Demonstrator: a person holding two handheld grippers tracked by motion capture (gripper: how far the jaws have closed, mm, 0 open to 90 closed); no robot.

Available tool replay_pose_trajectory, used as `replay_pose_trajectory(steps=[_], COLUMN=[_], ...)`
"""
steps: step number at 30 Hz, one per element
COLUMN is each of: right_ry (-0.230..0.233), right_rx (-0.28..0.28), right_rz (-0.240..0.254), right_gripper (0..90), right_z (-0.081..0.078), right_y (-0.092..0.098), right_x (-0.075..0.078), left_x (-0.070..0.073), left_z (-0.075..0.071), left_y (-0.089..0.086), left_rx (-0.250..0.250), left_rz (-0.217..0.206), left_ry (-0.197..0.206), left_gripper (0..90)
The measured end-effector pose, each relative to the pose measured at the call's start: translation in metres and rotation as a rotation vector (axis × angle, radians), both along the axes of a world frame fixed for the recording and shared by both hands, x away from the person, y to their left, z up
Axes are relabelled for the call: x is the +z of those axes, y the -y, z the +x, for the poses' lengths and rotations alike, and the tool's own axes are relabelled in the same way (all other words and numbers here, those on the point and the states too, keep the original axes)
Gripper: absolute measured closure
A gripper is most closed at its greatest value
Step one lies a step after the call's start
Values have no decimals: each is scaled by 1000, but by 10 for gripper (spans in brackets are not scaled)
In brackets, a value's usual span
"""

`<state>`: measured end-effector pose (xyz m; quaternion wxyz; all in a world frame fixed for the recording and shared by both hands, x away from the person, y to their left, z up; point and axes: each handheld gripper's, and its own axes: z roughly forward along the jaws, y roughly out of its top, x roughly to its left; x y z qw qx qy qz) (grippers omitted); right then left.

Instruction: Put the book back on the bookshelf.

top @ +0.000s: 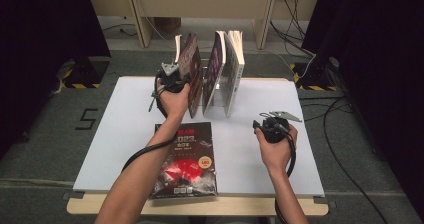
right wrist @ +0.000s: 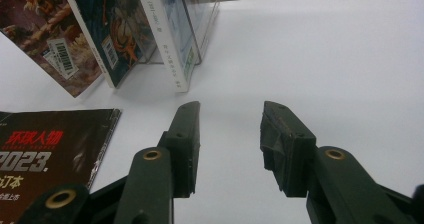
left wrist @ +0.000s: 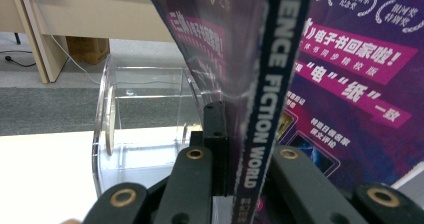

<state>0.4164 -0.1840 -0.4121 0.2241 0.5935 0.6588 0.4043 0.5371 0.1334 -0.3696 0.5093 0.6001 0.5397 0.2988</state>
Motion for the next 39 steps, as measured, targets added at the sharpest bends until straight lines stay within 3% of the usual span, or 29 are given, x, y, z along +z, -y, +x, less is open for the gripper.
replay_pose_trajectory(steps=[9,25,34,39], right_ry=[-4,-3,-8,-12], right_rx=[0,2,5,4], right_rz=[0,-3,0,-3], right_gripper=[600,601,604,606], right_z=[0,0,-1,-1], right_y=[1,1,2,2], right_x=[-1,-2,-2,-3], left_x=[7,23,11,1], left_z=[5,10,20,22], left_y=[6,11,24,28], left_rx=[11,37,46,31], left_rz=[48,91,145,137], left_ry=[43,112,117,112], left_gripper=[840,839,839,838])
